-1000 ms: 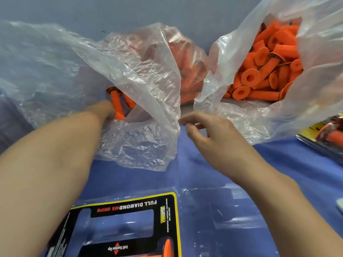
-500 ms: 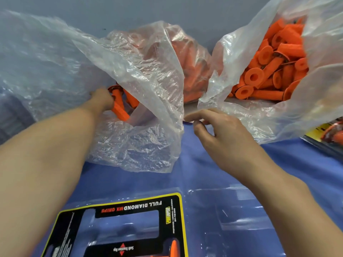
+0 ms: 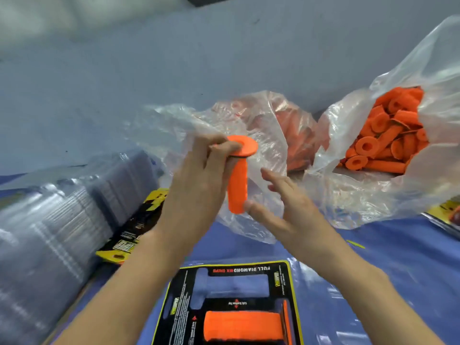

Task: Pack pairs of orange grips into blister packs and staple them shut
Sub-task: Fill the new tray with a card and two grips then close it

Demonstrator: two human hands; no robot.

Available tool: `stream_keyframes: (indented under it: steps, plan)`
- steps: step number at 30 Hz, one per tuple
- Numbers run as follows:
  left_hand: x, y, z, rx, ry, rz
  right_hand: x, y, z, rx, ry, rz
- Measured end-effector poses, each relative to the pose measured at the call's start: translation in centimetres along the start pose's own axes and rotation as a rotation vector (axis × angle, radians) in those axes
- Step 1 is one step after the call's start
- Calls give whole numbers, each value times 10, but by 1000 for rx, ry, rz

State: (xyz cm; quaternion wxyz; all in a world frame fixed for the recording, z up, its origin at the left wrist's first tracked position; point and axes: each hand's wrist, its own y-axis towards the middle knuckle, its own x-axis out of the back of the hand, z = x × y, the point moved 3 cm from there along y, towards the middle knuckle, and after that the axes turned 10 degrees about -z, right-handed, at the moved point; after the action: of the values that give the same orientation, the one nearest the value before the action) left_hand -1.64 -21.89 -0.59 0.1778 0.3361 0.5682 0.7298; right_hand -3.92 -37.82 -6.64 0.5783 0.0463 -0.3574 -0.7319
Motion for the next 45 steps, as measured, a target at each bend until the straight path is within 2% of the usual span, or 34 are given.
stream_keyframes:
  steps: [3, 11, 16, 22, 29, 36, 41, 45]
  plan:
    - [24, -40, -42, 10, -152, 21, -9, -22, 17, 101, 100, 84]
    - [32, -72, -54, 142, -281, -10, -1, -52, 12, 67, 71, 114]
    - [30, -71, -53, 171, -293, 19, -3, -54, 6, 35, 116, 155]
    - [29, -67, -48, 269, -346, 61, -5, -53, 3, -67, 187, 286]
    - [32, -70, -47, 376, -409, 94, -5, -57, 7, -110, 240, 328]
    - [32, -71, -40, 378, -392, 72, -6, -57, 4, -130, 237, 335]
    - [36, -78, -29, 411, -316, 131, -8, -53, -2, -44, 34, 262]
    - [41, -94, -14, 625, -260, 232, -12, -52, -4, 87, -294, 227]
